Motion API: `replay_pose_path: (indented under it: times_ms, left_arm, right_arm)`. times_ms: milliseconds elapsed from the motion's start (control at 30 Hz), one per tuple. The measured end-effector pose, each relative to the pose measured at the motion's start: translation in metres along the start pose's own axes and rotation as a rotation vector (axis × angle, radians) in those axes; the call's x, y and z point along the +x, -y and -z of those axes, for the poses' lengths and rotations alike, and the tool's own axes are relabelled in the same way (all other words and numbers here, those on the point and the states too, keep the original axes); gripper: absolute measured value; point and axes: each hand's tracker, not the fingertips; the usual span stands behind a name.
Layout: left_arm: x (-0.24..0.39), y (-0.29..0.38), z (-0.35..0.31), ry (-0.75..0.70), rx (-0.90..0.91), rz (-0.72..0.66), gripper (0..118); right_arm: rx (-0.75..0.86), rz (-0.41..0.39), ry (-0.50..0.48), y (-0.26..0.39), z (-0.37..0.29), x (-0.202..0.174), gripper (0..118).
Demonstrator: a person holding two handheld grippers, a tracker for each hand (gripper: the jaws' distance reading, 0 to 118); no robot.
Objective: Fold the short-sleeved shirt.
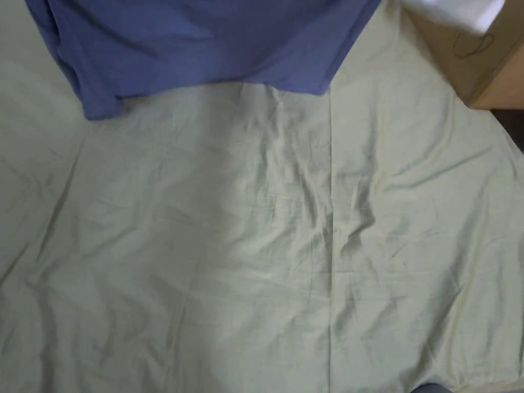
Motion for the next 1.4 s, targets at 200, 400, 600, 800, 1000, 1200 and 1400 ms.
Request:
replay_pose_path:
  times_ms: [200, 400, 600, 800, 1000, 1200, 1400]
  left_arm:
    - [-0.009, 0.137, -0.023, 0.077, -0.184, 0.115, 2]
    - [-0.033, 0.263, -0.082, 0.152, -0.323, 0.164, 2]
    - [-0.055, 0.341, -0.158, 0.156, -0.428, 0.122, 2]
    - [-0.072, 0.376, -0.22, 0.164, -0.496, 0.119, 2]
    - [-0.07, 0.389, -0.248, 0.135, -0.525, 0.105, 36]
    - [-0.104, 0.369, -0.267, 0.146, -0.475, -0.074, 113]
    - [-0.113, 0.312, -0.293, 0.114, -0.215, -0.054, 114]
  right_arm:
    - [-0.205, -0.034, 0.019, 0.129, -0.01, 0.057, 3]
    - [-0.377, -0.095, -0.021, 0.237, -0.063, 0.114, 3]
    - [-0.462, -0.133, -0.051, 0.304, -0.121, 0.153, 3]
    - [-0.496, -0.063, -0.07, 0.338, -0.182, 0.194, 3]
    - [-0.492, -0.07, -0.084, 0.359, -0.214, 0.212, 4]
    - [-0.45, -0.127, -0.065, 0.349, -0.226, 0.218, 107]
    - [-0.216, -0.229, -0.072, 0.304, -0.258, 0.197, 107]
